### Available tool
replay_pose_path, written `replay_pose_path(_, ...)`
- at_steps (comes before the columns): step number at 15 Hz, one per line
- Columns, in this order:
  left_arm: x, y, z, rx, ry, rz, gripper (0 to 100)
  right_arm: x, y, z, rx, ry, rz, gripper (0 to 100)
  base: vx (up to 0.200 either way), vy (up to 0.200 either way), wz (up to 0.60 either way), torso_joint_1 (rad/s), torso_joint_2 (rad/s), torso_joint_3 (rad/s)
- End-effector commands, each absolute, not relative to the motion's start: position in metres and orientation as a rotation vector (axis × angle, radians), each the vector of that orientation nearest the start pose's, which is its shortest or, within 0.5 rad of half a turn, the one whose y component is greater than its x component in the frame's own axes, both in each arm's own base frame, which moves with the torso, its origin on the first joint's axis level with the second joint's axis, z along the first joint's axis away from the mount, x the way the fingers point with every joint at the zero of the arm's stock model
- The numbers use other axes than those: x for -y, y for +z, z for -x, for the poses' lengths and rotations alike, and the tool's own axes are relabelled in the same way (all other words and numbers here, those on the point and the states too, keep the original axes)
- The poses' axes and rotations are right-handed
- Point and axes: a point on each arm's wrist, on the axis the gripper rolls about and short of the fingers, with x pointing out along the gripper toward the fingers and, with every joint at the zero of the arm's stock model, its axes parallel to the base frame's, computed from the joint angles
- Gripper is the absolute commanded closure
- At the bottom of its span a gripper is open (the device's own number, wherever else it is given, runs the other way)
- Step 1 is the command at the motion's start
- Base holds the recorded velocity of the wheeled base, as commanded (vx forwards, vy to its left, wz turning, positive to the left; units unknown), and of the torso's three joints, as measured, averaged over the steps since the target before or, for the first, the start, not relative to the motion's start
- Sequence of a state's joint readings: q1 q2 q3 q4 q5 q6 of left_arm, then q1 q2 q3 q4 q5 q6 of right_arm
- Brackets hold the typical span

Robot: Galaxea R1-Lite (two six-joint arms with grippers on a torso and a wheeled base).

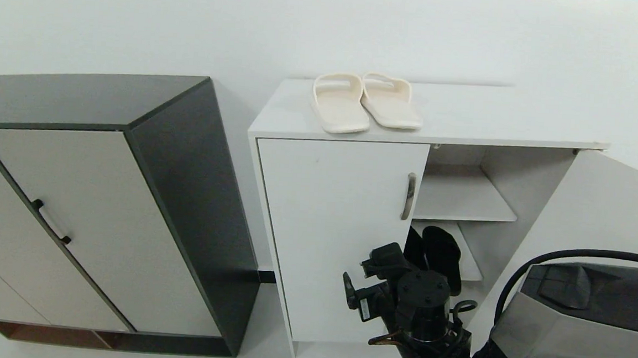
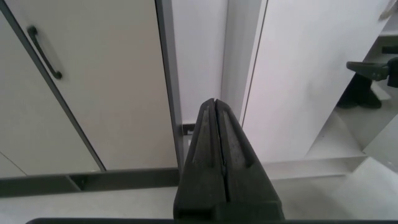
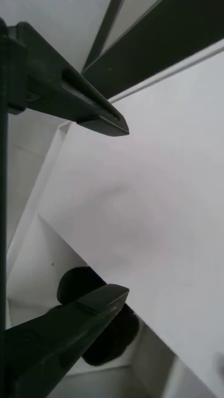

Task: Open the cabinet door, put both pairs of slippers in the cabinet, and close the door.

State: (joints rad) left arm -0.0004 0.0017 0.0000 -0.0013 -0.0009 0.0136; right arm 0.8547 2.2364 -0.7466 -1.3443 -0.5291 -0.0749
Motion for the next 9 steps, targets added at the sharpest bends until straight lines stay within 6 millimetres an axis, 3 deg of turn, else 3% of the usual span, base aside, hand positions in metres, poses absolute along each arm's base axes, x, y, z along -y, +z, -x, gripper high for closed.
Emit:
replay_pose_path(1, 0.0, 0.0757, 0.0227, 0.0, -0.002, -0.014, 100, -0.2739, 0.0542, -0.2535, -0.098, 0.329, 0.166, 0, 0.0, 0.0, 0.0, 0.173, -0.49, -0.32)
replay_pose_path(9, 0.0, 0.0757, 0.0227, 0.0, 0.0, -0.014, 100, -0.2741, 0.0545, -0.2537, -0.097, 0.329, 0.165, 0, 0.0, 0.0, 0.0, 0.188, -0.5, -0.309)
